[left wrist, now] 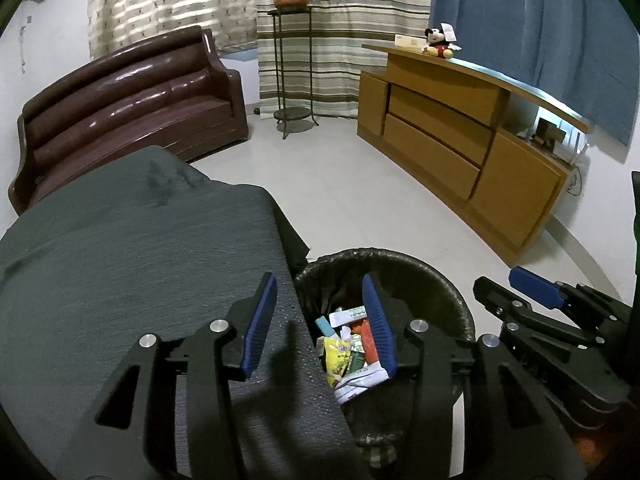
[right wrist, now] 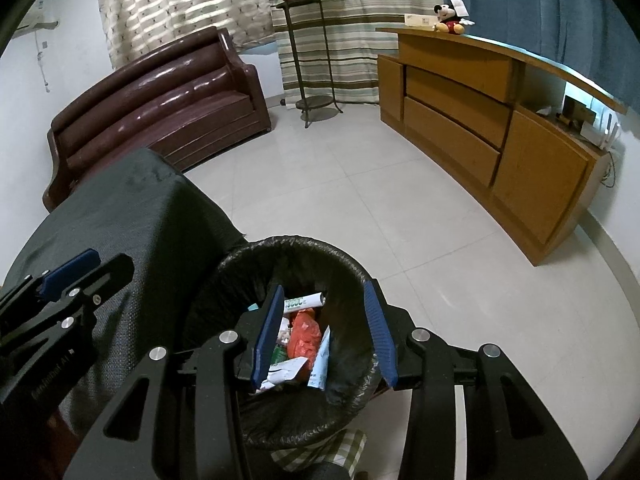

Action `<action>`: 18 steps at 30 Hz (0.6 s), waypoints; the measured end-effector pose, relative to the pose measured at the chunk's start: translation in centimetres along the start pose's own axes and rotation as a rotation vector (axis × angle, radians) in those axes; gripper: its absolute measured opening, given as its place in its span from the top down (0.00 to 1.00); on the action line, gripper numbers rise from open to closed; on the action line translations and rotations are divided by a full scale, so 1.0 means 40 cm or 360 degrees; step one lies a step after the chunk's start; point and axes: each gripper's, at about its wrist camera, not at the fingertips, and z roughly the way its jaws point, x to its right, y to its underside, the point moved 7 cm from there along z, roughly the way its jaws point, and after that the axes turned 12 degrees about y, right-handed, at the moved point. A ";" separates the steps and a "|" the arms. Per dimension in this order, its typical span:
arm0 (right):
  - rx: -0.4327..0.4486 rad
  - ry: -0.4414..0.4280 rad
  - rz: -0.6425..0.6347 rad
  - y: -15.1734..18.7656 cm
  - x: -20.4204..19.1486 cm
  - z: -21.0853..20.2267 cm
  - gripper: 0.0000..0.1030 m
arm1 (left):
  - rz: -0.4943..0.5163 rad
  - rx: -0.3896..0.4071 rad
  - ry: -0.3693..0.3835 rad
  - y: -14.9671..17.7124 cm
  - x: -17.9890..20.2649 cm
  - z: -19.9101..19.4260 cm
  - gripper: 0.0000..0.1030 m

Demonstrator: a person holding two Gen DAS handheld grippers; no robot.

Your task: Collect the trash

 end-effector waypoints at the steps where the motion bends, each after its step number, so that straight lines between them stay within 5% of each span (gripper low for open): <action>1: 0.0002 0.0001 -0.0001 -0.001 0.000 -0.001 0.59 | -0.0003 0.0002 -0.0003 0.000 -0.003 -0.001 0.58; 18: 0.0108 0.0016 -0.0023 -0.018 -0.016 -0.067 0.58 | -0.0038 0.0083 -0.0051 0.001 -0.040 -0.073 0.43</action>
